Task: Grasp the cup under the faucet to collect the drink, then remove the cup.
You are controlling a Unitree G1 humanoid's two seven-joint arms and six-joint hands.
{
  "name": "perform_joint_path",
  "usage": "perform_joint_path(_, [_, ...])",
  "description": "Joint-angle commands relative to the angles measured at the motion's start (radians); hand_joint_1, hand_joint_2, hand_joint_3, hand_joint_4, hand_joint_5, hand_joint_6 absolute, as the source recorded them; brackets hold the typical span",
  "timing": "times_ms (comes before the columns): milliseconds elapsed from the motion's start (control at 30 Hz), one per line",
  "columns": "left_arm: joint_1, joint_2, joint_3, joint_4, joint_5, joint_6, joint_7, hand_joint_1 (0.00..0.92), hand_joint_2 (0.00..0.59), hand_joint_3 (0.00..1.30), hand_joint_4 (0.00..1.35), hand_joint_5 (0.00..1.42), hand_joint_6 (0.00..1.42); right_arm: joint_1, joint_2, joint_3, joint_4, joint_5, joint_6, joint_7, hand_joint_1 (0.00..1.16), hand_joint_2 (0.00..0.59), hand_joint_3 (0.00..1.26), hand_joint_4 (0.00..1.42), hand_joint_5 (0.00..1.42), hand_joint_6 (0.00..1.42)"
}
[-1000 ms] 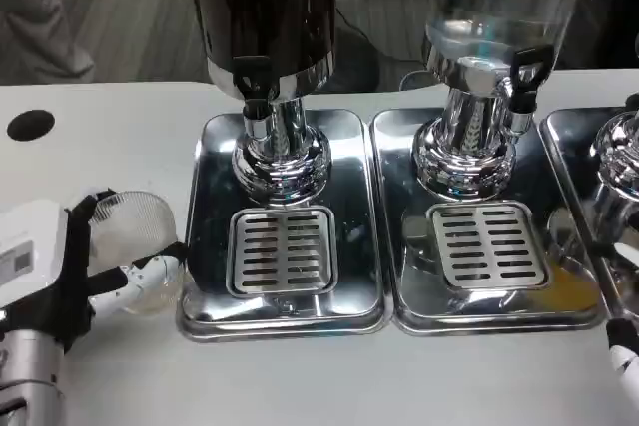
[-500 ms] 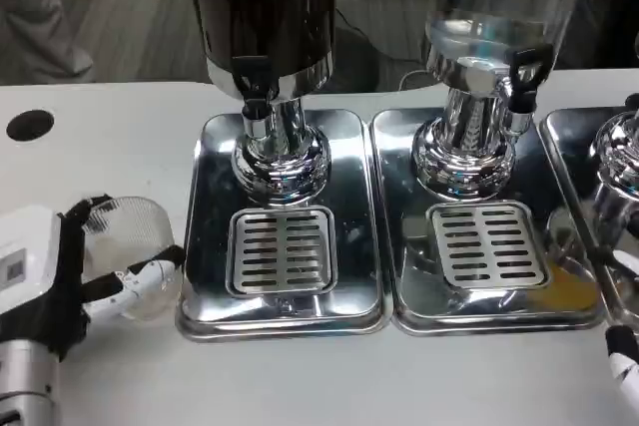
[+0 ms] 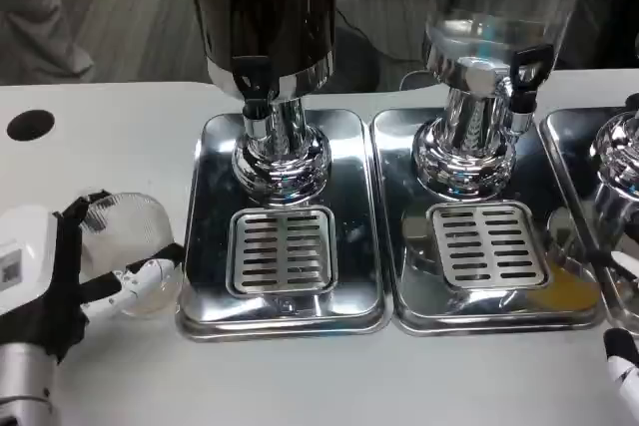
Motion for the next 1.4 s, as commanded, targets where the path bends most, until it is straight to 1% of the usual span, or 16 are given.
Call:
perform_joint_path(33, [0.004, -0.004, 0.022, -0.042, -0.010, -0.022, 0.029, 0.369, 0.123, 0.41, 0.45, 0.66, 0.83, 0.007, -0.001, -0.006, -0.004, 0.002, -0.018, 0.005, 0.30, 0.492, 0.17, 0.00, 0.00, 0.00])
perform_joint_path(267, [0.002, -0.003, 0.035, -0.086, -0.012, -0.024, 0.014, 0.368, 0.123, 0.41, 0.45, 0.66, 0.84, 0.007, -0.001, -0.005, -0.003, 0.003, -0.022, 0.006, 0.30, 0.492, 0.17, 0.00, 0.00, 0.00])
perform_joint_path(433, [-0.019, -0.006, 0.024, -0.102, -0.005, -0.018, -0.002, 0.368, 0.123, 0.42, 0.45, 0.66, 0.84, 0.001, 0.000, -0.001, 0.005, 0.005, -0.026, 0.006, 0.30, 0.492, 0.17, 0.00, 0.00, 0.00])
perform_joint_path(667, [-0.073, -0.031, -0.027, -0.074, 0.016, -0.004, -0.020, 0.367, 0.124, 0.42, 0.45, 0.67, 0.85, 0.000, -0.004, -0.008, 0.010, 0.015, -0.032, 0.008, 0.30, 0.492, 0.17, 0.00, 0.00, 0.00])
perform_joint_path(833, [-0.139, -0.072, -0.100, -0.012, 0.043, 0.010, -0.020, 0.367, 0.124, 0.42, 0.45, 0.67, 0.85, 0.003, -0.005, -0.009, 0.020, 0.019, -0.038, 0.008, 0.30, 0.492, 0.17, 0.00, 0.00, 0.00])
perform_joint_path(1000, [-0.183, -0.098, -0.143, 0.036, 0.057, 0.019, -0.014, 0.367, 0.124, 0.42, 0.45, 0.67, 0.86, 0.004, -0.008, -0.016, 0.040, 0.029, -0.047, 0.007, 0.30, 0.492, 0.17, 0.00, 0.00, 0.00])
perform_joint_path(1200, [-0.217, -0.115, -0.176, 0.080, 0.063, 0.018, -0.005, 0.367, 0.125, 0.42, 0.45, 0.67, 0.86, -0.009, -0.012, -0.015, 0.060, 0.035, -0.050, 0.009, 0.30, 0.492, 0.17, 0.00, 0.00, 0.00])
perform_joint_path(1400, [-0.235, -0.119, -0.189, 0.116, 0.058, 0.011, 0.001, 0.367, 0.125, 0.42, 0.45, 0.67, 0.86, -0.025, -0.013, -0.007, 0.065, 0.035, -0.043, 0.014, 0.30, 0.492, 0.17, 0.00, 0.00, 0.00])
